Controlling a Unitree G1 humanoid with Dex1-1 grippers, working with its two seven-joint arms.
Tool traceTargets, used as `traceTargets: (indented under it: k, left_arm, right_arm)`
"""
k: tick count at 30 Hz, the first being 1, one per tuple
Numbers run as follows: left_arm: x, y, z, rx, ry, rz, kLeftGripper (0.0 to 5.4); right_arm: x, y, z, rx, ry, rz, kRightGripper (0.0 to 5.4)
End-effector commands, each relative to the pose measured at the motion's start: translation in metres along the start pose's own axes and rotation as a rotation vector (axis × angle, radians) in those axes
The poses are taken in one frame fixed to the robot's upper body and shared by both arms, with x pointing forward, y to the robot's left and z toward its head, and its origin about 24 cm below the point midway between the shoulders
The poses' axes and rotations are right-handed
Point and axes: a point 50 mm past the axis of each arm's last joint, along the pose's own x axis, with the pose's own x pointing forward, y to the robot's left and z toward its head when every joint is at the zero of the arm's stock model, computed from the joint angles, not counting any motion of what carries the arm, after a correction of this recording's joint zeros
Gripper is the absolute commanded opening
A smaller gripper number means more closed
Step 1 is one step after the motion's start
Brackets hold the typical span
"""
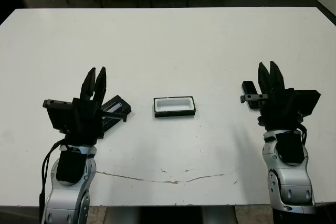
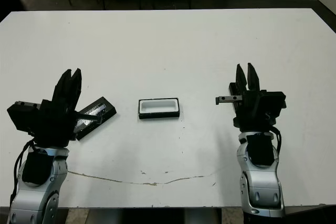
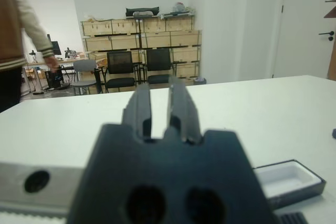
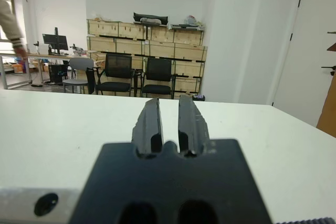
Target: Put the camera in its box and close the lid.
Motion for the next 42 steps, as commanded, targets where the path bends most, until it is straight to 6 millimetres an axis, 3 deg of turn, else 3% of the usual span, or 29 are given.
traceTargets:
  k: [1,10,16,24,38,40,42]
  left_arm:
    - [-0.006,0.0,-0.005,0.003,0.034,-0.013,0.02]
    - [-0.006,0.002,-0.011,0.008,0.045,-0.018,0.02]
    - [-0.006,0.001,-0.011,-0.005,0.035,-0.025,0.0]
    - [-0.008,-0.002,-0.01,-0.032,0.06,-0.046,0.0]
    - [-0.008,-0.001,-0.016,-0.033,0.088,-0.054,0.0]
    - [-0.007,-0.001,-0.017,-0.03,0.091,-0.054,0.0]
    - [-0.007,-0.001,-0.017,-0.025,0.094,-0.052,0.0]
  right_arm:
    - [-0.004,0.0,-0.004,0.015,0.037,0.001,0.0]
    - [0.007,-0.002,-0.013,-0.037,0.079,-0.038,0.0]
    - [0.011,-0.019,-0.017,-0.142,0.204,-0.095,0.21]
    - [0.024,-0.029,-0.022,0.001,0.431,-0.126,1.94]
    - [0.028,-0.033,-0.023,-0.031,0.574,-0.023,5.05]
    - [0.028,-0.031,-0.022,-0.036,0.576,-0.019,5.38]
    - [0.028,-0.03,-0.022,-0.072,0.583,-0.017,5.38]
